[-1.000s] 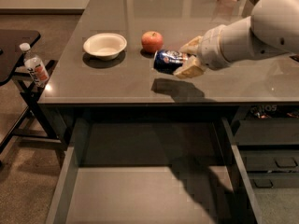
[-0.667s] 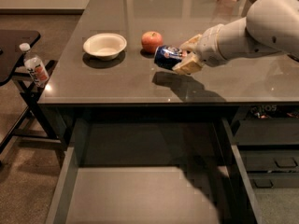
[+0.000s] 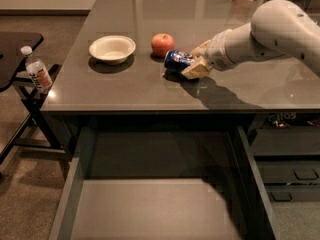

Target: Pick pepsi can from top drawer and place on counter

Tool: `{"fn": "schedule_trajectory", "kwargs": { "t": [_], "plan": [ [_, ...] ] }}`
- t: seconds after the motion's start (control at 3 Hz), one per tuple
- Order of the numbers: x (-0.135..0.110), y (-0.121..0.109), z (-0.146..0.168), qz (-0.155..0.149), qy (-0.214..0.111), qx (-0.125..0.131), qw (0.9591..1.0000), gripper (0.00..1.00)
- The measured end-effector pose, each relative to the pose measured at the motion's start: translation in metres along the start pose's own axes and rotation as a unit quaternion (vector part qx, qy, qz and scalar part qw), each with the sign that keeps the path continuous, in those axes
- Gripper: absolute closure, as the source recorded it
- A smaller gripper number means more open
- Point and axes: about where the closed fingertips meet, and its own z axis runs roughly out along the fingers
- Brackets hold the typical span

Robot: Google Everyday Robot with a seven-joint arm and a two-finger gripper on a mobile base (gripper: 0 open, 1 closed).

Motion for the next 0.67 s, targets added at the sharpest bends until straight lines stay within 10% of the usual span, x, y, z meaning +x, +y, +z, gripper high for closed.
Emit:
{"fn": "schedule_trajectory", "kwargs": {
  "t": [0.67],
  "plan": [
    [0.0003, 0.0000, 0.0003, 0.001, 0.000, 0.000, 1.0000, 0.58]
  ]
}}
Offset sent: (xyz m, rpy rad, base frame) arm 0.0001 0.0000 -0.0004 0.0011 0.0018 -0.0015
